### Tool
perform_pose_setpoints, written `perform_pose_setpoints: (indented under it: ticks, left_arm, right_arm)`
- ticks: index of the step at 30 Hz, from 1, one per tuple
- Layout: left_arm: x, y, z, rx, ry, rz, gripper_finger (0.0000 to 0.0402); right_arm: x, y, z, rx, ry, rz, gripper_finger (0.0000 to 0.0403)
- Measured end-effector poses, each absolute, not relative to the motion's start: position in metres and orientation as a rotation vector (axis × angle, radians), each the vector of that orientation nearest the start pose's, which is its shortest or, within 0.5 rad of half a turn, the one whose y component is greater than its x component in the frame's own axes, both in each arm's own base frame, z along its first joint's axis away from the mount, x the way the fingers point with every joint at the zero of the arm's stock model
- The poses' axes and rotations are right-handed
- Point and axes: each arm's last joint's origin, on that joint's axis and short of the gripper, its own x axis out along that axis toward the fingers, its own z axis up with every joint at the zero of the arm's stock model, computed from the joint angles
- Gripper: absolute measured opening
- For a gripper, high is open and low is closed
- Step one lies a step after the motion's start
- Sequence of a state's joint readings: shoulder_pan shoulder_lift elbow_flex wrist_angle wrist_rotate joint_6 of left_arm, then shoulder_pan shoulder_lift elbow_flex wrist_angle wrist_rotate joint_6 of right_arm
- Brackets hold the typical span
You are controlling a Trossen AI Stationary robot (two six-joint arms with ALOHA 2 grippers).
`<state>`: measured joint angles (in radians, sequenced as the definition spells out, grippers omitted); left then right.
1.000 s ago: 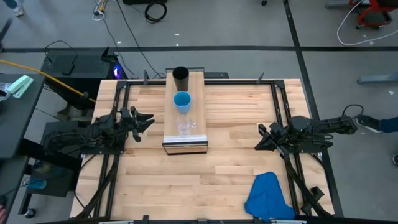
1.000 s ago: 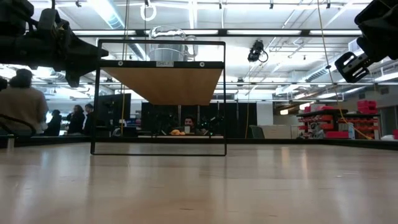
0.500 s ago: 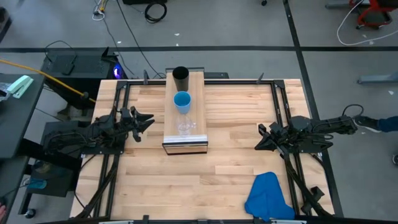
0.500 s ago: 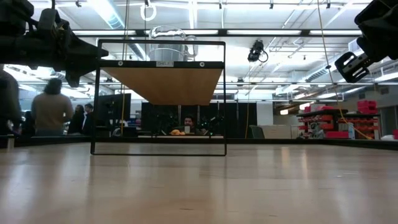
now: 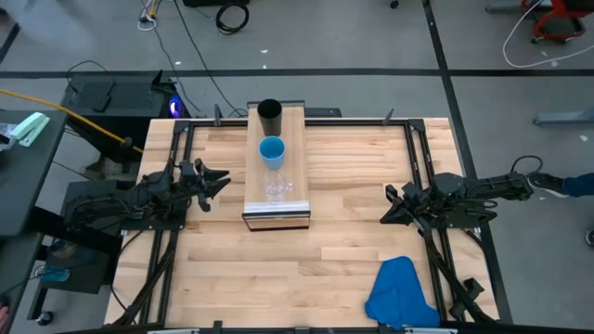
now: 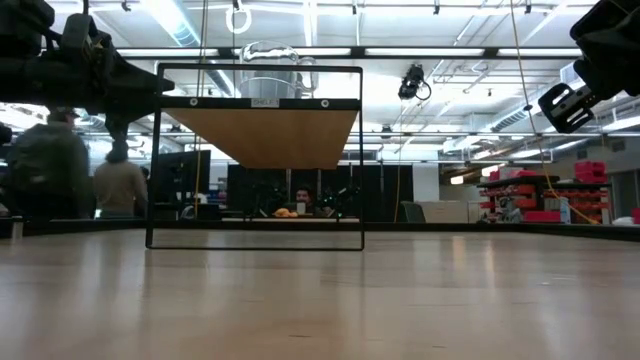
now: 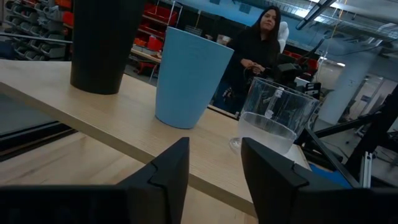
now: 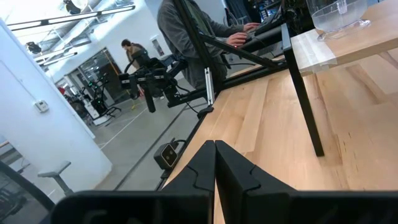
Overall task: Stack small to large cups/mugs on shelf
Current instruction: Return to Home Position
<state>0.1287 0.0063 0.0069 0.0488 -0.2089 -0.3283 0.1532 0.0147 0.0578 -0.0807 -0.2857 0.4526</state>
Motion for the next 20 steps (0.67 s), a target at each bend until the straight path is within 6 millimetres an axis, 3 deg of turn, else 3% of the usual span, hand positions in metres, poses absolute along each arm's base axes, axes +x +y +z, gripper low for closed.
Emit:
perform_pose_setpoints:
  ticks: [20]
  left_arm:
    - [0.0954, 0.0184, 0.17, -0.327, -0.104, 0.326, 0.0152]
  right_arm:
    - [0.0913, 0.0224, 0.1743, 0.447, 0.136, 0.423, 0.0016]
